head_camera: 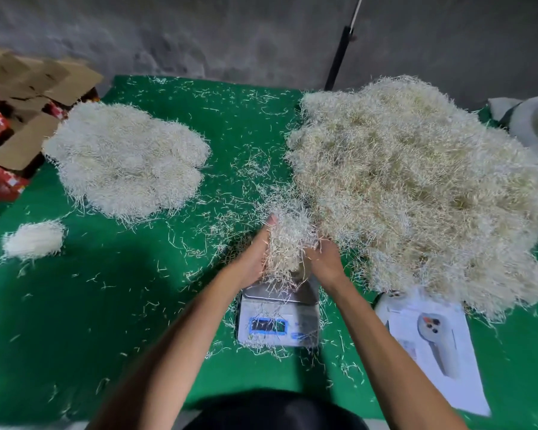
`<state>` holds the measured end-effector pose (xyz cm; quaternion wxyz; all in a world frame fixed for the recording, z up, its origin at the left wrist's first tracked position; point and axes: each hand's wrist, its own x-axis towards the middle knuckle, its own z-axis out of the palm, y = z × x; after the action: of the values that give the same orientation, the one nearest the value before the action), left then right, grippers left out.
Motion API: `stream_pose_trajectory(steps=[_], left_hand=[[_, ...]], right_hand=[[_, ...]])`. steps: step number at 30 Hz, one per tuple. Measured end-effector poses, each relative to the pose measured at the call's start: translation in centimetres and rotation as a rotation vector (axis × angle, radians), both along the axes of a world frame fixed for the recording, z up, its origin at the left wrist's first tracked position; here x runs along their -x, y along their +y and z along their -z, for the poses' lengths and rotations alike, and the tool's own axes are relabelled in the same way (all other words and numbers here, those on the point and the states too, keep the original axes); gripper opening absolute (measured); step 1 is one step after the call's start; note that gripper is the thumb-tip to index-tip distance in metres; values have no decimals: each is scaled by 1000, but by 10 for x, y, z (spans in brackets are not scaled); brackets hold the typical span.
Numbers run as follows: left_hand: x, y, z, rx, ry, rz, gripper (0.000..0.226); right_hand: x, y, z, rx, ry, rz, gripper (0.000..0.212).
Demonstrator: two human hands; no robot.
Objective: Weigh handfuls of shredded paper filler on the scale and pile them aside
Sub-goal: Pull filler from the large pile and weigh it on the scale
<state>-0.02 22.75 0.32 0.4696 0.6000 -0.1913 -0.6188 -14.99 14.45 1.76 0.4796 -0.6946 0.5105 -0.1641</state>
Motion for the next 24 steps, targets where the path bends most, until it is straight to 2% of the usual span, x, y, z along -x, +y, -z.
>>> stream_pose_trajectory(steps=[2, 4, 7, 9, 11, 15, 17, 20, 22, 24], left_hand=[[2, 4, -2, 10, -126, 35, 120], [-3, 7, 0, -28, -278, -21, 122], [-27, 18, 10, 12, -222, -133, 103], [-48, 31, 19, 14, -143, -133, 81], [-55, 36, 27, 6, -137, -99, 58], [-44, 28, 36, -36, -403, -148, 43], [-40, 29, 39, -67, -530, -91, 43], [-47, 36, 45, 10, -498, -111, 52], [-55, 48, 46, 179, -389, -185, 64], [-62, 61, 47, 279, -329, -232, 65]], right_hand=[[-1, -4, 2, 50, 16, 28, 25], [2, -10, 2, -14, -49, -21, 29], [22, -24, 7, -159, -159, 21, 28], [40, -35, 11, -270, -263, 104, 27], [51, -43, 18, -305, -285, 133, 29], [53, -37, 39, -237, -217, 108, 6], [53, -32, 46, -175, -80, -12, 19], [62, -28, 57, -48, 45, -46, 36], [73, -25, 62, -47, -42, 67, 40], [87, -18, 69, -106, -142, 153, 55]])
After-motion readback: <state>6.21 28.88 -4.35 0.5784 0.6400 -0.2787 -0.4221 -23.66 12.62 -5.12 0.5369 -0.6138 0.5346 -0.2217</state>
